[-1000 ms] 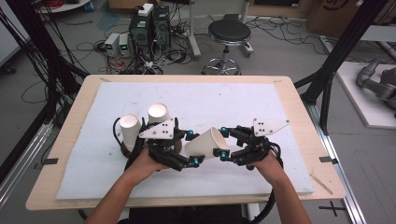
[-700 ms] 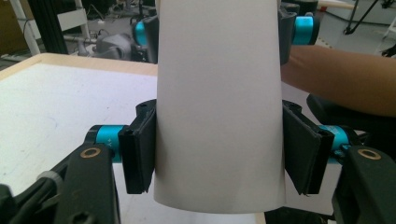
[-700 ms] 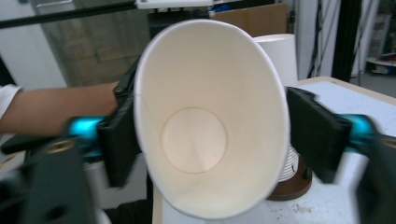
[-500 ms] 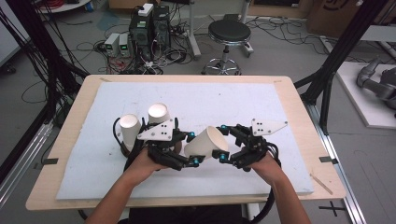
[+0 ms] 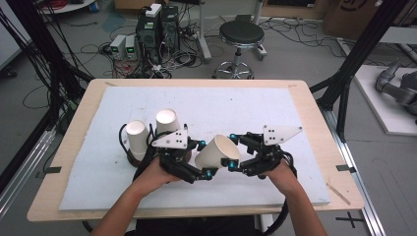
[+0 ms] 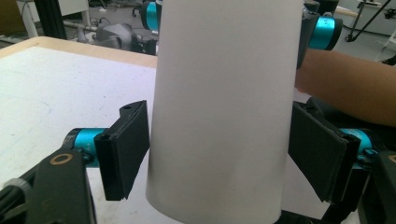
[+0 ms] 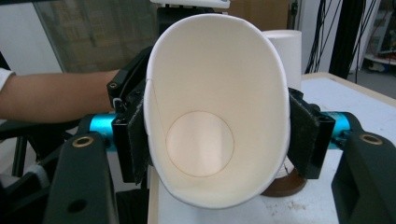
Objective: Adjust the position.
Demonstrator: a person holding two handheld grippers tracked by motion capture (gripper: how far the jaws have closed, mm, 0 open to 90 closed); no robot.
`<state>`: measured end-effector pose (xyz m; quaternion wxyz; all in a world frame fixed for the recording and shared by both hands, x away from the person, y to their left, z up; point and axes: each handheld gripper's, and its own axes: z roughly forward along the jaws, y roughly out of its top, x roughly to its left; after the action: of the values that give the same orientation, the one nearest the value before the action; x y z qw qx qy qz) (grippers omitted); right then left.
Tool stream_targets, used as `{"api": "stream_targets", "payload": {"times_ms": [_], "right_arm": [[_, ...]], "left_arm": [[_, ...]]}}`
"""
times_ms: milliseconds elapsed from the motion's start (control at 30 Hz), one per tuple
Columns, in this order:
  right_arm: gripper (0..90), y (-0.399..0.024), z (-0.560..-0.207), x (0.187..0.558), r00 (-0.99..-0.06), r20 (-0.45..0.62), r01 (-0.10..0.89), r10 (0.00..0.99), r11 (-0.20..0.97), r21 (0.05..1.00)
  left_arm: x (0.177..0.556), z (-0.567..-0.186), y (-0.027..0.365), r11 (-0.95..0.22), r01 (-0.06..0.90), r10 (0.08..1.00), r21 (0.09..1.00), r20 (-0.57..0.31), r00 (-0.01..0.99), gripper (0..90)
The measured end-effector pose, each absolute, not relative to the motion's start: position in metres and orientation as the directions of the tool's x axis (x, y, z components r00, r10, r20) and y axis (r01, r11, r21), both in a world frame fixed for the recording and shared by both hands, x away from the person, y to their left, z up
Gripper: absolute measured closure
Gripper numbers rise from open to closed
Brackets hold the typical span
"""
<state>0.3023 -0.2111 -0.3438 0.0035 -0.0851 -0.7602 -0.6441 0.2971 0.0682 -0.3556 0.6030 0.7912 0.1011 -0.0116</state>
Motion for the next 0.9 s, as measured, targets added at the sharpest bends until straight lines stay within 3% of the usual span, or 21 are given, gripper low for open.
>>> {"api": "stream_targets", "payload": {"times_ms": [67, 133, 233, 500, 633, 900], "right_arm": [[34.4, -0.2114, -0.3435, 0.3023, -0.985, 0.119, 0.139, 0.124, 0.171, 0.975], [34.5, -0.2115, -0.3438, 0.3027, -0.985, 0.119, 0.14, 0.124, 0.177, 0.974], [34.5, -0.2116, -0.3439, 0.3035, -0.985, 0.13, 0.149, 0.117, 0.17, 0.974], [21.2, -0.2101, -0.3471, 0.3023, -0.976, 0.176, 0.186, 0.129, 0.076, 0.98], [30.2, -0.212, -0.3462, 0.3025, -0.978, 0.163, 0.17, 0.127, 0.048, 0.984], [37.0, -0.214, -0.3448, 0.3023, -0.982, 0.155, 0.162, 0.109, 0.056, 0.985]], "left_arm": [[0.2973, -0.3556, 0.069, -0.254, 0.172, 0.151, 0.952, -0.137, 0.979, 24.1], [0.2974, -0.3549, 0.0709, -0.257, 0.16, 0.142, 0.953, -0.126, 0.982, 31.2], [0.2964, -0.3544, 0.0714, -0.263, 0.142, 0.126, 0.954, -0.112, 0.986, 35.0], [0.2967, -0.3505, 0.0749, -0.185, 0.143, 0.132, 0.972, -0.119, 0.984, 35.8], [0.2962, -0.35, 0.0753, -0.19, 0.141, 0.131, 0.972, -0.117, 0.984, 35.8], [0.2965, -0.3514, 0.0723, -0.2, 0.147, 0.127, 0.969, -0.123, 0.984, 35.7]]}}
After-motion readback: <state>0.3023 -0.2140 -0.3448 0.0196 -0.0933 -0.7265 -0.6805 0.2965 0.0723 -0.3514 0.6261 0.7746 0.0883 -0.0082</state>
